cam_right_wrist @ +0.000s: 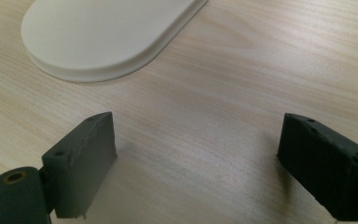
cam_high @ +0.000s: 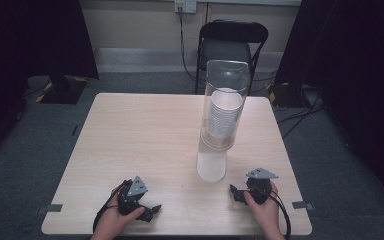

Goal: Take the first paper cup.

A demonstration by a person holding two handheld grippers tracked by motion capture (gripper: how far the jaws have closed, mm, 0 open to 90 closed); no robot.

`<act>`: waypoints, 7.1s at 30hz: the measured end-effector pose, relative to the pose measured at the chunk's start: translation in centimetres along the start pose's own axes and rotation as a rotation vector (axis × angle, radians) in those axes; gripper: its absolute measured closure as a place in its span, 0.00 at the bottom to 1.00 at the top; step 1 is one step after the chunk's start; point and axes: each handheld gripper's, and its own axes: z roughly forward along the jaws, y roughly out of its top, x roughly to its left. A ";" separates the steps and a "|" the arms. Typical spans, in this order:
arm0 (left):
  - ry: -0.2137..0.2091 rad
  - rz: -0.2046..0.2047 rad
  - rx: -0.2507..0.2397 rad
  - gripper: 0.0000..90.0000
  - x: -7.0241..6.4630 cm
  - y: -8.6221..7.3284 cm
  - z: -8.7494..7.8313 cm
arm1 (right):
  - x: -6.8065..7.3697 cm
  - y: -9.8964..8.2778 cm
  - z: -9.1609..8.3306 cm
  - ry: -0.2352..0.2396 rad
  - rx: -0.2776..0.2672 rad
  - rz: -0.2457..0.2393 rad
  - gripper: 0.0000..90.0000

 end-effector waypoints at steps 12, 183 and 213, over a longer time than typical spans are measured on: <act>0.007 -0.007 0.007 0.00 0.0 0.2 0.2 | 1.3 1.1 -0.3 0.079 -0.072 -0.079 0.18; -0.095 -0.180 -0.171 0.43 -0.1 10.5 -3.3 | 10.6 3.7 2.7 0.428 -0.190 -0.507 0.41; 0.031 -0.362 -0.045 0.96 2.2 10.3 -2.6 | 9.7 3.9 2.5 0.376 -0.226 -0.425 0.29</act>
